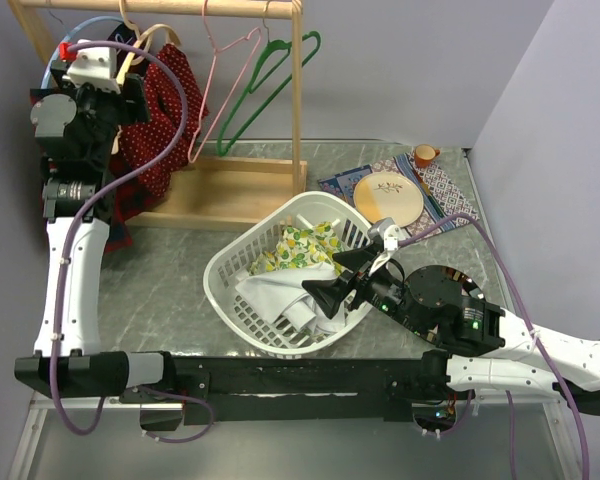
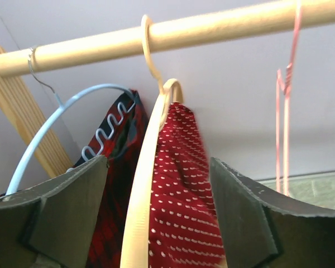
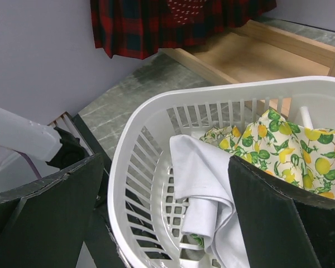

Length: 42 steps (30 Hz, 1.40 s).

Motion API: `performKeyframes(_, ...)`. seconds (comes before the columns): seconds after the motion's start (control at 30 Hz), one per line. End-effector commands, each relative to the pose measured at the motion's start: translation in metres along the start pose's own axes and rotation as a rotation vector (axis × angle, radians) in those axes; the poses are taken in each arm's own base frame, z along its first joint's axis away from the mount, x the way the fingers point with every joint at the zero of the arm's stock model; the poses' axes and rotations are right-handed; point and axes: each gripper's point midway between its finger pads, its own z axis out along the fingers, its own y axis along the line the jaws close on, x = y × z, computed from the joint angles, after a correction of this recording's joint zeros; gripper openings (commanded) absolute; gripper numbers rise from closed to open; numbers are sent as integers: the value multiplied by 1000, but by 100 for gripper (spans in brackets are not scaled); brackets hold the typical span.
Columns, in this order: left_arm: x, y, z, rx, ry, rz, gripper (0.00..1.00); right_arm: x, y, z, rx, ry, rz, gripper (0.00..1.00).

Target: Remove the skirt from the hanger

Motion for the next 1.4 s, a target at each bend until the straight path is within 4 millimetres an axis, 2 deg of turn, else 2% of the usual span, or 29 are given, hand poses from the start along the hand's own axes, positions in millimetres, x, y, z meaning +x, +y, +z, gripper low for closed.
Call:
performKeyframes(0.0,-17,-3,-5,8,-18,-85,81,-26,7,-6,-29,-68,40,99)
performKeyframes(0.03,-18,-3,-6,10,14,-98,82,-27,6,-7,-25,-71,44,99)
performKeyframes(0.07,-4,-5,1,9,64,-113,82,-26,6,-8,-28,-70,42,99)
performKeyframes(0.1,-3,-5,3,4,83,-140,82,-25,6,-8,-28,-69,43,99)
performKeyframes(0.13,-12,1,4,-22,78,-140,82,-27,5,-9,-28,-73,45,99)
performKeyframes(0.17,5,0,8,-33,141,-186,82,-26,6,-10,-29,-71,46,99)
performKeyframes(0.2,6,1,10,-46,154,-209,82,-26,5,-10,-26,-69,45,99)
performKeyframes(0.23,-2,3,11,-52,147,-214,82,-26,5,-10,-27,-70,45,99)
performKeyframes(0.27,8,1,16,-50,182,-218,81,-25,4,-10,-25,-69,45,99)
performKeyframes(0.33,8,2,19,-51,189,-231,82,-25,4,-11,-25,-69,46,99)
performKeyframes(0.37,21,1,23,-53,225,-233,81,-24,4,-10,-24,-68,44,99)
performKeyframes(0.43,27,2,26,-58,245,-239,79,-25,4,-11,-25,-69,43,99)
performKeyframes(0.53,48,2,29,-59,293,-235,76,-25,3,-11,-20,-69,40,99)
performKeyframes(0.63,59,3,30,-65,303,-225,70,-23,1,-12,-13,-70,37,99)
performKeyframes(0.67,60,4,30,-64,303,-221,61,-24,1,-11,-12,-70,37,99)
performKeyframes(0.73,62,3,31,-59,304,-220,51,-24,1,-10,-13,-70,35,99)
performKeyframes(0.77,60,3,30,-56,298,-216,40,-24,2,-10,-15,-70,33,99)
performKeyframes(0.8,59,2,30,-45,293,-216,33,-23,2,-10,-15,-66,32,99)
performKeyframes(0.87,46,2,30,-31,245,-199,14,-23,2,-9,-14,-67,32,99)
performKeyframes(0.9,46,1,30,-27,236,-197,9,-23,2,-9,-14,-68,33,99)
performKeyframes(0.97,31,2,29,-22,192,-195,1,-22,3,-8,-17,-66,32,99)
performKeyframes(1.27,-23,-12,25,113,24,-110,1,-25,5,-7,-21,-69,38,99)
performKeyframes(1.37,-33,-10,19,108,-11,-92,1,-26,5,-9,-26,-72,40,99)
